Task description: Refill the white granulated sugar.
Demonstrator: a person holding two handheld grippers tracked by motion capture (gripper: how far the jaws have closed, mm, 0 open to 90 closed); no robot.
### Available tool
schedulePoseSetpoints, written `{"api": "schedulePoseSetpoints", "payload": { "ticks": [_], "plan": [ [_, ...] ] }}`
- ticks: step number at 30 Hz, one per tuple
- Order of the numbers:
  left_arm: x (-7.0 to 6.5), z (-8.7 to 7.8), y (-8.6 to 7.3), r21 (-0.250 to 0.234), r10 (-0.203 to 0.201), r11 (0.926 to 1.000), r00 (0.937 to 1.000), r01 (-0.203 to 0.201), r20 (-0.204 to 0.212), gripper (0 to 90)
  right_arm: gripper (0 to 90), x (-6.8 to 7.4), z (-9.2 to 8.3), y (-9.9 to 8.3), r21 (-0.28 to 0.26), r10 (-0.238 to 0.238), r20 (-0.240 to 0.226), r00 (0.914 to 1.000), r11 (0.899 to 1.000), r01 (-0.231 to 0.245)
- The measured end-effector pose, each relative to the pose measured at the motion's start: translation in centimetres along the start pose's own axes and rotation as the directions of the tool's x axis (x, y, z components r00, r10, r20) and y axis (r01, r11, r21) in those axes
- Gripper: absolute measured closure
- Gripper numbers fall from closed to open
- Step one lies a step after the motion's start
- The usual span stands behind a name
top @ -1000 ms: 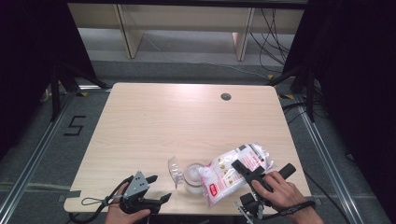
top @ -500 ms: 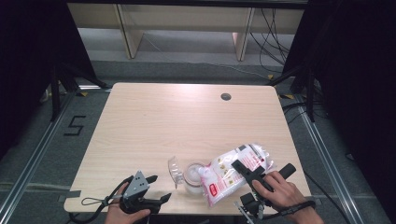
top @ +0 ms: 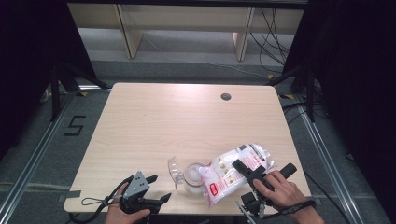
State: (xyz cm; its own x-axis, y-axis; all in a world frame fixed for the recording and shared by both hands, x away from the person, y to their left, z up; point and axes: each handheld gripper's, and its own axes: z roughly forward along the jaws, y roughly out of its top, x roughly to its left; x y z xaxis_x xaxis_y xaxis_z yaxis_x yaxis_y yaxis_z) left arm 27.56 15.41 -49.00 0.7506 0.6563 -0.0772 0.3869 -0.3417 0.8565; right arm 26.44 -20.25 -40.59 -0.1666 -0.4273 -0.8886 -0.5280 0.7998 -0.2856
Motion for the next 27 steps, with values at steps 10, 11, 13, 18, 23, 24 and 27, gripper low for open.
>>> {"api": "schedulePoseSetpoints", "payload": {
  "ticks": [10, 11, 13, 18, 23, 24, 27],
  "plan": [
    [-0.01, 0.01, 0.00, 0.000, 0.003, 1.0000, 1.0000, -0.003, -0.002, 21.5, 76.2, 0.00, 0.00, -0.02, 0.002, 0.000, 0.000, 1.0000, 1.000, 0.000],
    [-0.01, 0.01, 0.00, 0.001, 0.002, 1.0000, 1.0000, -0.002, 0.000, 21.6, 76.2, 0.05, 0.02, -0.05, -0.003, 0.006, 0.006, 1.0000, 1.000, -0.006],
    [0.14, 0.01, 0.04, 0.000, 0.024, 0.9997, 0.9997, -0.024, 0.002, 21.6, 76.2, 0.03, 0.00, -0.05, -0.001, 0.004, 0.004, 1.0000, 1.000, -0.004],
    [0.14, 0.02, 0.04, 0.001, 0.025, 0.9997, 0.9997, -0.025, 0.002, 21.6, 76.2, 0.07, 0.06, -0.06, -0.001, 0.005, 0.004, 1.0000, 1.000, -0.005],
    [0.14, 0.02, 0.04, 0.001, 0.024, 0.9997, 0.9997, -0.024, 0.002, 21.5, 76.3, 0.07, 0.07, -0.06, 0.002, 0.002, 0.002, 1.0000, 1.000, -0.002],
    [0.15, 0.03, 0.04, 0.002, 0.025, 0.9997, 0.9997, -0.025, 0.005, 21.6, 76.3, 0.06, 0.06, -0.05, 0.002, 0.000, 0.002, 1.0000, 1.000, 0.000],
    [0.14, 0.02, 0.04, 0.002, 0.025, 0.9997, 0.9997, -0.025, 0.004, 21.6, 76.3, 0.04, 0.04, -0.06, 0.003, -0.001, 0.003, 1.0000, 1.000, 0.001]
  ]
}}
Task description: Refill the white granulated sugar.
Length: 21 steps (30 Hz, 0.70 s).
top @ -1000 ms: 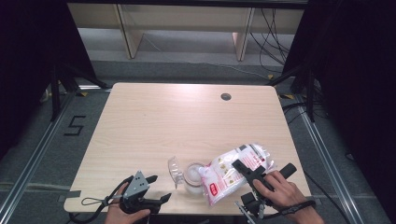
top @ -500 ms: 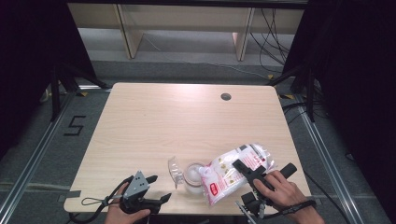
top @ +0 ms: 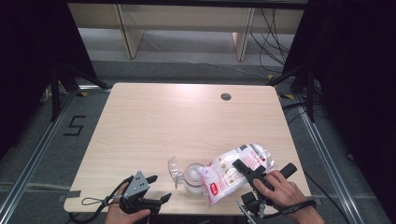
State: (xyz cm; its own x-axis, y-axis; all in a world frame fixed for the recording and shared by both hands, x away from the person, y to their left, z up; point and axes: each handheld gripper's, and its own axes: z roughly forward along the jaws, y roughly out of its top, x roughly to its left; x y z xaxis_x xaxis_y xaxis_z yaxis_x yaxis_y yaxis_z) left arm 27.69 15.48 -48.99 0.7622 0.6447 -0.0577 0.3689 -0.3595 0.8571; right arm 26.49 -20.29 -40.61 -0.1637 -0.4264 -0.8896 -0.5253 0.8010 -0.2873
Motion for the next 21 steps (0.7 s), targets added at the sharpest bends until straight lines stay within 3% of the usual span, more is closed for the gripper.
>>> {"api": "schedulePoseSetpoints", "payload": {
  "ticks": [9, 10, 16, 17, 18, 19, 21],
  "plan": [
    [-0.01, -0.02, 0.01, -0.003, -0.002, 1.0000, 1.0000, 0.002, -0.003, 21.5, 76.3, 0.00, 0.00, -0.06, 0.002, 0.010, -0.011, 0.9999, 1.000, -0.010],
    [-0.15, 0.00, -0.04, -0.002, -0.028, 0.9996, 0.9996, 0.028, -0.004, 21.6, 76.3, 0.06, 0.05, -0.11, -0.002, 0.019, -0.010, 0.9998, 1.000, -0.019],
    [-0.14, -0.01, -0.03, -0.002, -0.025, 0.9997, 0.9997, 0.025, -0.003, 21.6, 76.4, 0.21, 0.16, -0.27, -0.002, 0.032, -0.016, 0.9994, 0.999, -0.032],
    [0.00, -0.03, 0.02, -0.002, -0.001, 1.0000, 1.0000, 0.001, -0.002, 21.6, 76.4, 0.26, 0.18, -0.30, -0.006, 0.039, -0.014, 0.9991, 0.999, -0.039],
    [0.00, -0.03, 0.02, -0.002, -0.001, 1.0000, 1.0000, 0.001, -0.002, 21.6, 76.4, 0.26, 0.18, -0.30, -0.006, 0.039, -0.014, 0.9991, 0.999, -0.039],
    [-0.15, 0.00, -0.04, -0.002, -0.028, 0.9996, 0.9996, 0.028, -0.004, 21.6, 76.4, 0.27, 0.22, -0.31, -0.010, 0.043, -0.018, 0.9989, 0.999, -0.043],
    [-0.16, -0.01, -0.04, -0.002, -0.027, 0.9996, 0.9996, 0.027, -0.004, 21.6, 76.4, 0.30, 0.26, -0.32, -0.013, 0.043, -0.016, 0.9989, 0.999, -0.043]
  ]
}}
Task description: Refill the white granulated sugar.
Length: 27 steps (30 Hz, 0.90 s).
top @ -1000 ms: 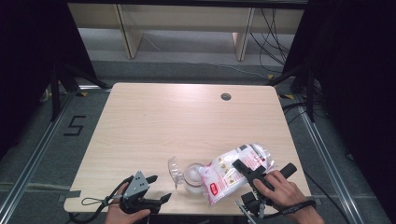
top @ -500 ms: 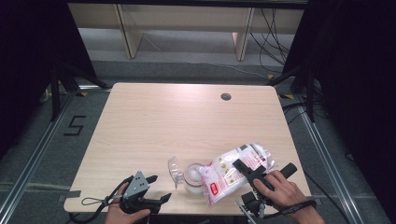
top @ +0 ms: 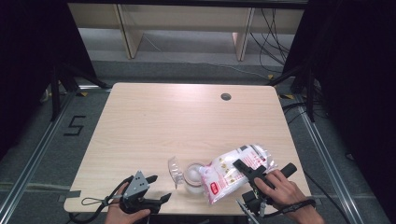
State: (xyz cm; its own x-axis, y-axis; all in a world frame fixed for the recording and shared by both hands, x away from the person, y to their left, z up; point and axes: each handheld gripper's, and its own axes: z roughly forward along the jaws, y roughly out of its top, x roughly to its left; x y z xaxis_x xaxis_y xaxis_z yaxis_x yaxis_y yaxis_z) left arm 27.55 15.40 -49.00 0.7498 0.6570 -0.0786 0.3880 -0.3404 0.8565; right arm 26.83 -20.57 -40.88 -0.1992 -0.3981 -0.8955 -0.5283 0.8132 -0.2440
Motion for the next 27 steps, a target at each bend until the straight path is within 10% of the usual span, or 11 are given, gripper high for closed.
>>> {"api": "schedulePoseSetpoints", "payload": {
  "ticks": [27],
  "plan": [
    [-0.01, 0.03, 0.00, -0.008, -0.003, 1.0000, 1.0000, 0.003, 0.002, 21.6, 76.7, 0.58, 0.72, -0.85, -0.103, 0.123, -0.019, 0.9922, 0.987, -0.124]
  ]
}}
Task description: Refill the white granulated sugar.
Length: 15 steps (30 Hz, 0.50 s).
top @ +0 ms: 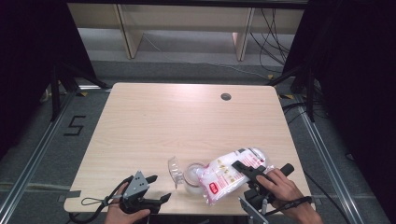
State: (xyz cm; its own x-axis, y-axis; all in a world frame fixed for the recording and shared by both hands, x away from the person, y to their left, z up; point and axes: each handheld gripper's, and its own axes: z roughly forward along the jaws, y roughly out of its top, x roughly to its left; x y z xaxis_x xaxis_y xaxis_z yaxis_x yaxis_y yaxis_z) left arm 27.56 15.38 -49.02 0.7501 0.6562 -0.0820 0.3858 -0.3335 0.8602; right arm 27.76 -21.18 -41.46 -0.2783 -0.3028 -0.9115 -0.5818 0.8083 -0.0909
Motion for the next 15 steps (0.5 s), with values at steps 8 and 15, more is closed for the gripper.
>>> {"api": "schedulePoseSetpoints", "payload": {
  "ticks": [8, 15],
  "plan": [
    [0.02, -0.05, 0.03, 0.007, 0.005, 1.0000, 1.0000, -0.005, -0.002, 21.7, 77.0, 0.09, 0.21, -0.31, -0.033, 0.029, 0.010, 0.9995, 0.999, -0.029],
    [0.00, -0.02, 0.01, 0.002, -0.001, 1.0000, 1.0000, 0.001, 0.002, 21.7, 77.1, 0.80, 0.70, -0.89, -0.068, 0.157, -0.012, 0.9876, 0.985, -0.157]
  ]
}}
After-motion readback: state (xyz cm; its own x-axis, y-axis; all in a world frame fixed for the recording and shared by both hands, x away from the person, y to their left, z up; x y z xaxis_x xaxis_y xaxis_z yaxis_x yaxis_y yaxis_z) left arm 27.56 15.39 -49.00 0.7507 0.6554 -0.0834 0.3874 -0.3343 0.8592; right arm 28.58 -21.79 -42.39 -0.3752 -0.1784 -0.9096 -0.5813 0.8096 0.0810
